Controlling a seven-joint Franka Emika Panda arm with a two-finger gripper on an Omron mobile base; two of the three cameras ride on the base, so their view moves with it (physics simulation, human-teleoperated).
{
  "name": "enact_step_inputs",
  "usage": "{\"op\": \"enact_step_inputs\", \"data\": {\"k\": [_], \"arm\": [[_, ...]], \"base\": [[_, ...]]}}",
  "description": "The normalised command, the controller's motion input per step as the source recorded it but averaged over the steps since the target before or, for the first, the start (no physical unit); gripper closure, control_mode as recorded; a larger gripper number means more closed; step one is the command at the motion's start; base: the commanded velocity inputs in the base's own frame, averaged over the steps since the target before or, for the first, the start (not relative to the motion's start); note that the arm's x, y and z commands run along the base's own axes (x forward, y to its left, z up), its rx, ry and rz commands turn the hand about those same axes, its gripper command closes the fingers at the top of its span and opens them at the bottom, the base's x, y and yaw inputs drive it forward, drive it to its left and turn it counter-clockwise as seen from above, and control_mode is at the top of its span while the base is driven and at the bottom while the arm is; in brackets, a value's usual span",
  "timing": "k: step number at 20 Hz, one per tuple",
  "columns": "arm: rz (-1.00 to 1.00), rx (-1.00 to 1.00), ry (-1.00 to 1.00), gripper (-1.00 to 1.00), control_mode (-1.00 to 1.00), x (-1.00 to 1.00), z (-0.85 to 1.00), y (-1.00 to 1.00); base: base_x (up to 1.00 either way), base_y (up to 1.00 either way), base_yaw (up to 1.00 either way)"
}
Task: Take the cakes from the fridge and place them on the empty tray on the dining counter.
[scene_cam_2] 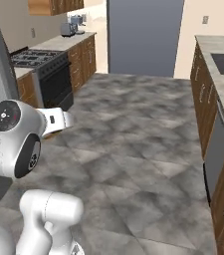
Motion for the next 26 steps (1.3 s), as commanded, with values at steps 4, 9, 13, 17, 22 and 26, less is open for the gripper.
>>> {"op": "enact_step_inputs", "data": {"k": [4, 9, 13, 17, 22, 26], "arm": [[0.0, 0.0, 0.0, 1.0, 1.0, 0.0, 0.0, 0.0], [0.0, 0.0, 0.0, 1.0, 1.0, 0.0, 0.0, 0.0], [0.0, 0.0, 0.0, 1.0, 1.0, 0.0, 0.0, 0.0], [0.0, 0.0, 0.0, 1.0, 1.0, 0.0, 0.0, 0.0], [0.0, 0.0, 0.0, 1.0, 1.0, 0.0, 0.0, 0.0], [0.0, 0.0, 0.0, 1.0, 1.0, 0.0, 0.0, 0.0]], "base": [[-0.88, -0.12, -0.35], [-0.81, -0.25, -0.34], [0.0, -0.66, -0.23], [0.16, -0.92, -0.16], [0.27, -0.97, -0.12], [0.28, -1.0, -0.08]]}}
